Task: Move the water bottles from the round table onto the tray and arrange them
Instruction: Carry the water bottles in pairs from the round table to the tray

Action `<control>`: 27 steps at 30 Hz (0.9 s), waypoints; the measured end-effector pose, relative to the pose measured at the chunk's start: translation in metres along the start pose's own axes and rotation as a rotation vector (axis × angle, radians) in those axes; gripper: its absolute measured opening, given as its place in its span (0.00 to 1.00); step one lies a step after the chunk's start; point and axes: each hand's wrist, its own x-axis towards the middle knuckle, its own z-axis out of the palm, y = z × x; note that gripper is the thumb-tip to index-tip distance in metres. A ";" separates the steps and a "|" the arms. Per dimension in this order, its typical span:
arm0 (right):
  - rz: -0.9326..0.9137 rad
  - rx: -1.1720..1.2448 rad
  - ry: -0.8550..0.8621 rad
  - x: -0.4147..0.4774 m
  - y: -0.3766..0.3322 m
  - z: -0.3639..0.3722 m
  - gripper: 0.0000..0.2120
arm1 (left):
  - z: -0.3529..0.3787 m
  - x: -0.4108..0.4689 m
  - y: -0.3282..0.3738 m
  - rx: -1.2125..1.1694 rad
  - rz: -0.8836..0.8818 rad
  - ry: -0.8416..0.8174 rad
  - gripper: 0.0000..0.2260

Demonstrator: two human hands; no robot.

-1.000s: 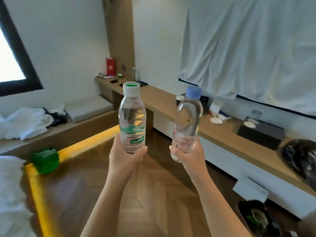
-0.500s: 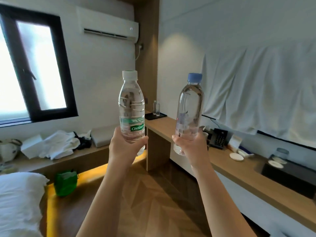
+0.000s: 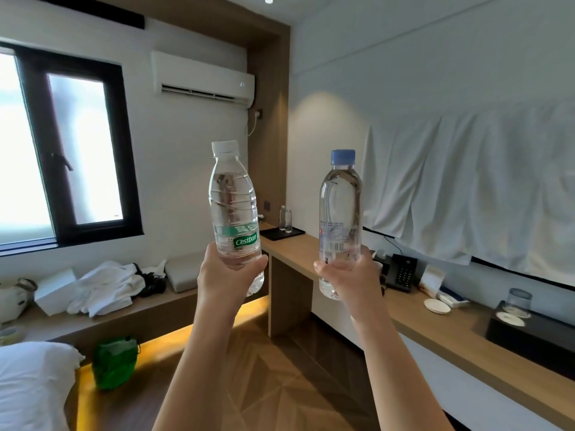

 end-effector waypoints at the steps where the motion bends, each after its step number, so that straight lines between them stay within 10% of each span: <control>1: -0.003 -0.003 0.004 0.000 0.000 0.003 0.29 | -0.002 0.002 -0.001 -0.002 0.000 0.002 0.24; 27: -0.038 -0.019 -0.005 0.093 0.047 0.103 0.32 | 0.002 0.111 -0.078 0.035 -0.051 -0.004 0.24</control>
